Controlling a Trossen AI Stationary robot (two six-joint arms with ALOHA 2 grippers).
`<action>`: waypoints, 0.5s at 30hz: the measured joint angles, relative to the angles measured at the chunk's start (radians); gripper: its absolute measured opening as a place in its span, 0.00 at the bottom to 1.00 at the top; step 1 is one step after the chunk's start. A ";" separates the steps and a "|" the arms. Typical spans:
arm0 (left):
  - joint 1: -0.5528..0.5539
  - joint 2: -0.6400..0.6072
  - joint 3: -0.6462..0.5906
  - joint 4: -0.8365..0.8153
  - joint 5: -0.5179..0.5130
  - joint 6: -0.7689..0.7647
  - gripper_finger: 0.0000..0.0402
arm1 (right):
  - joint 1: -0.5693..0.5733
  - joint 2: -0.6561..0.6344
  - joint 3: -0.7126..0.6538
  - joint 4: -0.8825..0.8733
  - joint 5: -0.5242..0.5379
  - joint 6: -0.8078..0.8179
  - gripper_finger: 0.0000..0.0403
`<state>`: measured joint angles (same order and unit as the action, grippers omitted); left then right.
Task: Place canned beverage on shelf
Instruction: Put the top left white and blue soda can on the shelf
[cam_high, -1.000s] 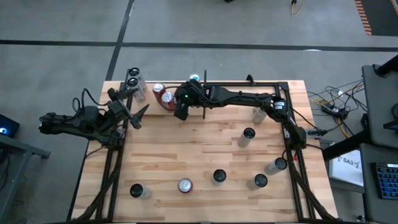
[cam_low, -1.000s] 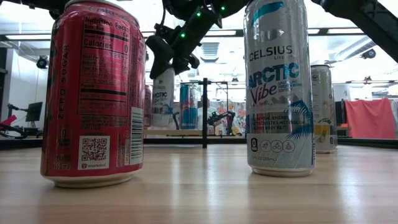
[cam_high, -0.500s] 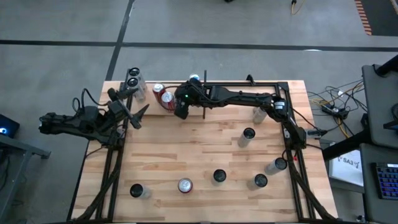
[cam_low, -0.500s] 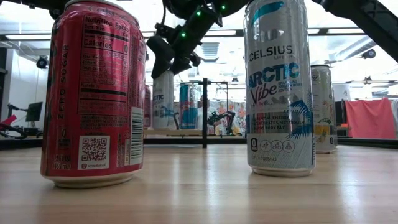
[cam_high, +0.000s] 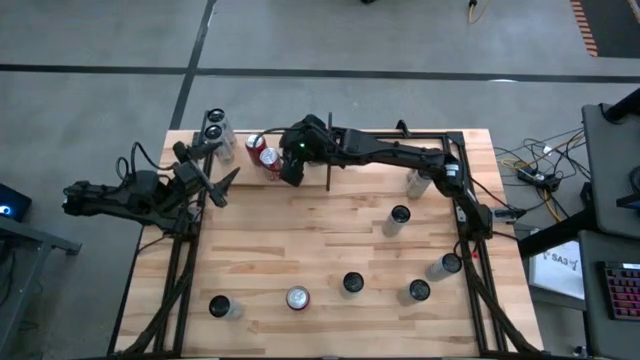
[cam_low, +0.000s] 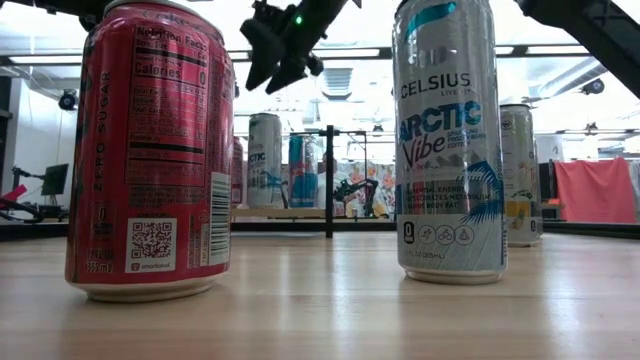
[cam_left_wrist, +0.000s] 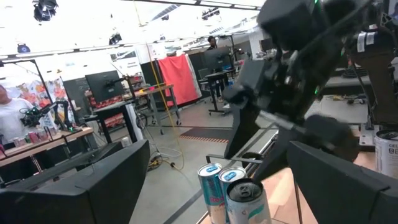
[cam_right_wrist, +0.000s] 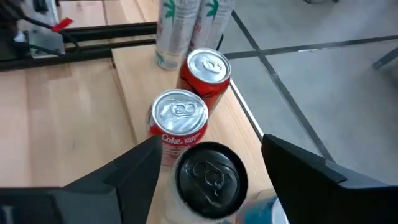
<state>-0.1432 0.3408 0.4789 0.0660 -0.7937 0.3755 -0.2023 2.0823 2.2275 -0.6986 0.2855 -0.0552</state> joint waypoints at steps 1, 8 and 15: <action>0.000 0.000 0.000 0.000 0.000 0.001 0.91 | 0.003 0.000 0.017 -0.024 -0.005 -0.001 0.65; 0.000 0.001 0.000 -0.002 0.000 0.004 0.91 | 0.013 0.000 0.091 -0.249 -0.134 0.025 0.50; 0.000 0.001 0.000 -0.002 0.000 0.004 0.91 | 0.012 0.010 0.062 -0.367 -0.136 0.016 0.31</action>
<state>-0.1432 0.3416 0.4789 0.0639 -0.7937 0.3795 -0.1899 2.0919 2.2892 -1.0652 0.1493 -0.0388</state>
